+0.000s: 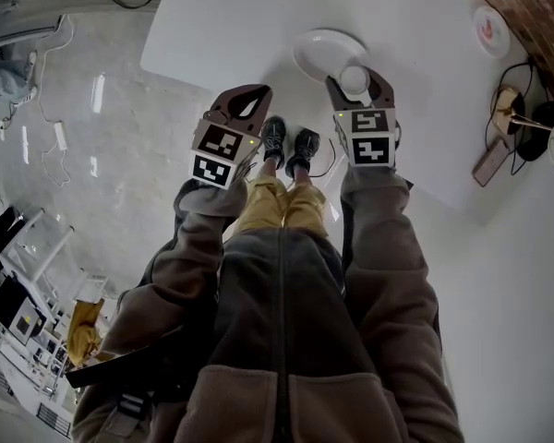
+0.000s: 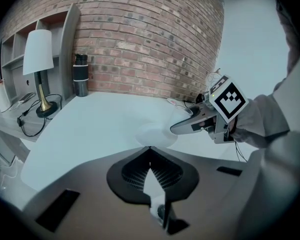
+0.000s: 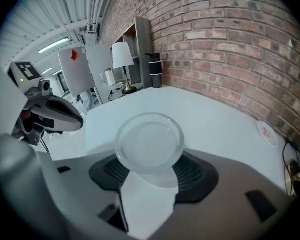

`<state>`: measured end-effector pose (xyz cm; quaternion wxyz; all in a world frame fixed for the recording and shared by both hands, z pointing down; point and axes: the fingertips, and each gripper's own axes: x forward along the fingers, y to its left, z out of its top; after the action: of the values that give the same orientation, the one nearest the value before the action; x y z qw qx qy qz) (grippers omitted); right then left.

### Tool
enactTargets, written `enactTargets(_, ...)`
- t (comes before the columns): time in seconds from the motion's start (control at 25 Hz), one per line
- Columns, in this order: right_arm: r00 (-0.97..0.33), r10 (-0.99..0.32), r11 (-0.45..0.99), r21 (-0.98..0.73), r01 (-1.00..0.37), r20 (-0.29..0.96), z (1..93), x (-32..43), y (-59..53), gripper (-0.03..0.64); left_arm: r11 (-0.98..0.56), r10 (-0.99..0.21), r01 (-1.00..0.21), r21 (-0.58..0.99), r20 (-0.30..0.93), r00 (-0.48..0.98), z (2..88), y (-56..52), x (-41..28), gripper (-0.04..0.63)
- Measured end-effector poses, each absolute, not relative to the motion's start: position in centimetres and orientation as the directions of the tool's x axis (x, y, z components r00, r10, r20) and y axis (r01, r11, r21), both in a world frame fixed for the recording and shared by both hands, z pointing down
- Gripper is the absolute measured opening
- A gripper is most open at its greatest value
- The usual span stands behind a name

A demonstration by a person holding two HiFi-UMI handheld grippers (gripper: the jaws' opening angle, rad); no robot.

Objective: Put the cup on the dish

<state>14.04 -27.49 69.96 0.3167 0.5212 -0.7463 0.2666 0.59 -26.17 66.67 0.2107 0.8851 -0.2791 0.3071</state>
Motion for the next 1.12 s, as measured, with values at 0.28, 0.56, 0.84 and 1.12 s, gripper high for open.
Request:
enactTargets(0.28,-0.253,-0.598,0.314,-0.067,-0.947,0.760,72.2,14.1,-29.0,0.258,-0.745,-0.348,-0.630,0.222,0.676,0.649,68.2,-25.8,0.3,0.006)
enactTargets(0.56,-0.252,-0.584,0.337,-0.052,-0.940,0.772,74.0,13.8,-30.1,0.258,-0.740,-0.339,-0.631,0.230,0.684,0.647,68.7,-25.4,0.0,0.006)
enactTargets(0.84,-0.250,-0.570,0.344,-0.048,-0.938,0.783,74.9,13.5,-30.0,0.258,-0.735,-0.332,-0.634,0.239,0.689,0.644,69.1,-25.0,-0.4,0.006)
enactTargets(1.12,-0.254,-0.569,0.350,-0.049,-0.935,0.782,75.3,13.5,-30.4,0.258,-0.735,-0.330,-0.634,0.241,0.690,0.645,69.4,-24.9,-0.1,0.006)
